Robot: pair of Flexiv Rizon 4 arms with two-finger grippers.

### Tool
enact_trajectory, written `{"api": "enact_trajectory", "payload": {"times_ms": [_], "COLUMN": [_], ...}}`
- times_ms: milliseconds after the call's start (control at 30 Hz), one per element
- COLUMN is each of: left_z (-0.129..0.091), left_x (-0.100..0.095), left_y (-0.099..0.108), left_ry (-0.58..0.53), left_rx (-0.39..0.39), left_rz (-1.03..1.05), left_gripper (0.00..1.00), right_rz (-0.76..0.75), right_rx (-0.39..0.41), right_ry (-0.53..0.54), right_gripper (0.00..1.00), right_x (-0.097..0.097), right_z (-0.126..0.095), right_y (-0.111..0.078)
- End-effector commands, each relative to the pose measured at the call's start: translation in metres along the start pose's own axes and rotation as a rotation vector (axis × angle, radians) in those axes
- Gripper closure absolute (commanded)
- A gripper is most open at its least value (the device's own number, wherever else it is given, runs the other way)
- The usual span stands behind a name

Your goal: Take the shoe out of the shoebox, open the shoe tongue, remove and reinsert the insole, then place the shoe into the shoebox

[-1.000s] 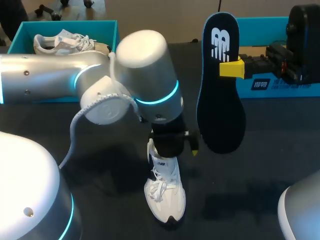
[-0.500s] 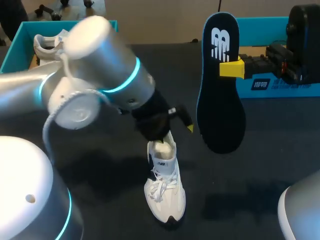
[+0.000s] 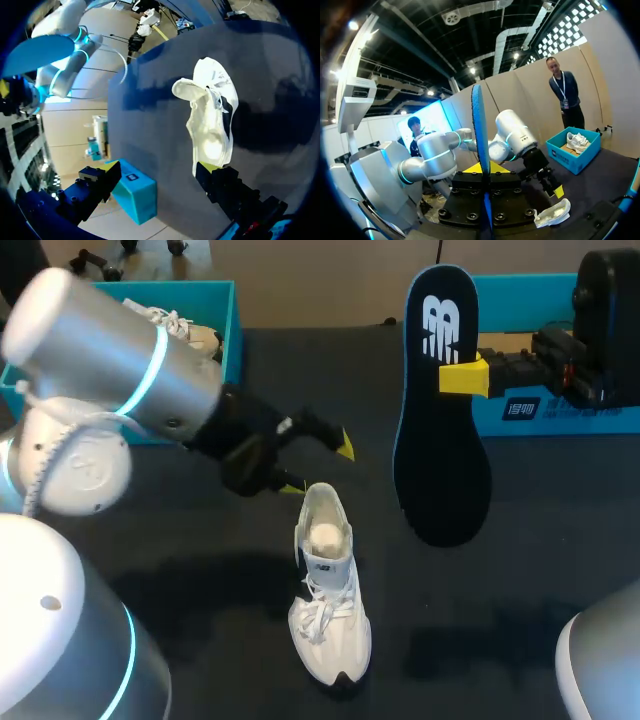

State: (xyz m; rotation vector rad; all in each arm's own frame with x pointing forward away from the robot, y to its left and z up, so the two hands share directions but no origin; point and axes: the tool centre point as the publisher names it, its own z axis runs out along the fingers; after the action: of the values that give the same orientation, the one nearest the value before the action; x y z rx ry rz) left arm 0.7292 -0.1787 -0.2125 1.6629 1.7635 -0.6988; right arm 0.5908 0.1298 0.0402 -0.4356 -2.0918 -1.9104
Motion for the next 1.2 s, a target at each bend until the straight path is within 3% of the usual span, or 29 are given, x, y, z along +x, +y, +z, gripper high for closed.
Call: {"api": "enact_trajectory", "payload": {"times_ms": [33,633,1167,1200], "left_z": [-0.039,-0.085,-0.085,-0.087], "left_x": [-0.001,-0.037,-0.037,-0.036], "left_y": [-0.004,0.008,0.008,0.010], "left_ry": [-0.225,-0.435,-0.435,-0.444], "left_rx": [-0.007,0.014,0.014,0.000], "left_rz": [0.010,0.065,0.065,0.061], "left_gripper": [0.00,0.00,0.00,0.00], "right_rz": [0.002,0.002,0.002,0.030], "right_rx": [0.007,0.007,0.007,0.023], "right_ry": [0.004,0.004,0.004,0.022], "right_gripper": [1.00,1.00,1.00,1.00], "right_x": [-0.004,-0.004,-0.004,-0.012], "right_z": [0.003,0.003,0.003,0.006], "right_y": [0.004,0.004,0.004,0.007]}}
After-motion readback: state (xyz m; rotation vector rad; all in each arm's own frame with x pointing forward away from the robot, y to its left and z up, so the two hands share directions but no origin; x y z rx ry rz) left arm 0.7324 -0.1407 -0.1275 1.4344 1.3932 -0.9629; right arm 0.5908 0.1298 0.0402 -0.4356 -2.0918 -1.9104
